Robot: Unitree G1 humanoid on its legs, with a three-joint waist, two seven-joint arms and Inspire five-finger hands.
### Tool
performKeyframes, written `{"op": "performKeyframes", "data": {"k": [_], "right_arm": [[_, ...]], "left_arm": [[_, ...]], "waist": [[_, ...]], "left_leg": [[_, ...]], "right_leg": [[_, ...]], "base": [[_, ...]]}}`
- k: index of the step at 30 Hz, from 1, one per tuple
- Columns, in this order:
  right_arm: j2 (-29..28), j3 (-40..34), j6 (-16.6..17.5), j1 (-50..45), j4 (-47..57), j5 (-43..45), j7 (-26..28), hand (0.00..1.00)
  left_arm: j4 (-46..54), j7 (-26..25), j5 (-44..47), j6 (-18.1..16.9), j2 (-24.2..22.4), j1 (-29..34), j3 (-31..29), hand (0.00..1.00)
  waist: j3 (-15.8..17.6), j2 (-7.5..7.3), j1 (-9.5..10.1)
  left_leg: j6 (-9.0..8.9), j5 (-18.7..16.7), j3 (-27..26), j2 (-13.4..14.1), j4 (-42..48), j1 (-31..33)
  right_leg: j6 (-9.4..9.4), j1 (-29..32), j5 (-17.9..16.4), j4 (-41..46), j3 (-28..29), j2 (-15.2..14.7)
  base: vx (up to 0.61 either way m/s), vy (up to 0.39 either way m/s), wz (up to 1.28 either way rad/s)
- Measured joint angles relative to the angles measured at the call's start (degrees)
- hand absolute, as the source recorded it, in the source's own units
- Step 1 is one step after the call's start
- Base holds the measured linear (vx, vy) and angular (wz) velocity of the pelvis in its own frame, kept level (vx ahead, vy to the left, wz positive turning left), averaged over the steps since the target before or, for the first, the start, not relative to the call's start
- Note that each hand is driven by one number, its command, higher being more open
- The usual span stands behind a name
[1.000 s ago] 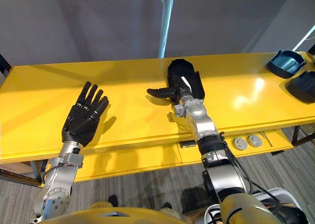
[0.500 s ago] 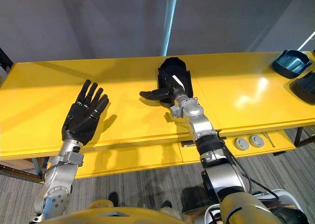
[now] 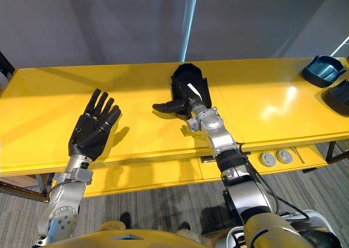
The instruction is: Walk over and take three plastic housings, then place them on the shelf
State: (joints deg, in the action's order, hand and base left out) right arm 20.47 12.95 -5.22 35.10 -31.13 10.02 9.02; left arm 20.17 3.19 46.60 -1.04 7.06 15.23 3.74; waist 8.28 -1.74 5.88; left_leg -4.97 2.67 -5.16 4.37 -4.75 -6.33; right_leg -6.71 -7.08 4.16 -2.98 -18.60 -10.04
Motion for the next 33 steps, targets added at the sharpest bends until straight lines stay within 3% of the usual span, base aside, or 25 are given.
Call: {"op": "performKeyframes", "data": {"k": [11, 16, 20, 24, 30, 33], "right_arm": [[0.09, -4.65, 1.94, -3.46, 10.34, -0.89, -10.25, 1.00], [0.09, -6.91, 10.33, -3.86, 19.74, 1.14, -9.70, 1.00], [-0.28, -6.80, 16.04, -3.86, 26.76, 7.34, -3.89, 1.00], [-3.41, -5.67, 15.29, -6.18, 29.76, 11.85, 0.84, 1.00], [-9.44, 2.88, 7.92, -19.74, 29.81, 13.38, 3.12, 1.00], [-11.30, 4.71, 6.33, -23.82, 29.78, 13.48, 2.92, 1.00]], "left_arm": [[0.00, 0.19, 0.03, -1.52, 0.21, 0.16, -0.18, 1.00], [0.00, 0.72, 0.02, -1.51, 0.26, 0.84, -0.05, 1.00], [0.00, 1.51, 0.01, -1.44, 0.25, 0.59, -0.06, 1.00], [0.01, 2.18, -0.04, -1.31, 0.22, 0.44, 0.07, 1.00], [0.02, 1.93, -2.13, -1.19, -0.46, 0.51, 1.06, 1.00], [0.02, 1.42, -2.71, -1.19, -0.51, 0.67, 0.97, 1.00]], "waist": [[0.14, -0.25, -0.40], [0.14, -0.24, -1.45], [0.11, -0.20, -1.44], [0.04, -0.14, -1.42], [-0.33, 0.13, -1.44], [-0.34, 0.15, -1.51]], "left_leg": [[-0.01, -0.06, -0.62, 0.09, 0.03, 0.43], [-0.17, -0.68, -1.14, 0.25, 0.96, 0.73], [-0.19, -1.56, -1.59, 0.33, 2.21, 0.87], [-0.16, -1.68, -1.78, 0.32, 2.33, 0.83], [-0.16, -1.68, -1.79, 0.31, 2.23, 0.85], [-0.16, -1.68, -1.78, 0.29, 2.17, 0.85]], "right_leg": [[-0.01, 0.88, 0.02, 0.05, 0.60, 0.05], [-0.02, 1.04, 0.02, 0.01, 1.18, 0.16], [-0.02, 0.91, 0.02, 0.02, 1.65, 0.16], [-0.01, 0.88, 0.02, 0.04, 1.75, 0.14], [-0.01, 0.91, 0.01, 0.00, 1.72, 0.14], [0.00, 0.93, 0.01, -0.04, 1.72, 0.13]], "base": [[0.00, 0.000, -0.02], [0.00, 0.000, -0.06], [0.00, 0.003, -0.06], [0.00, 0.000, 0.00], [0.00, 0.000, 0.00], [0.00, 0.000, 0.00]]}}
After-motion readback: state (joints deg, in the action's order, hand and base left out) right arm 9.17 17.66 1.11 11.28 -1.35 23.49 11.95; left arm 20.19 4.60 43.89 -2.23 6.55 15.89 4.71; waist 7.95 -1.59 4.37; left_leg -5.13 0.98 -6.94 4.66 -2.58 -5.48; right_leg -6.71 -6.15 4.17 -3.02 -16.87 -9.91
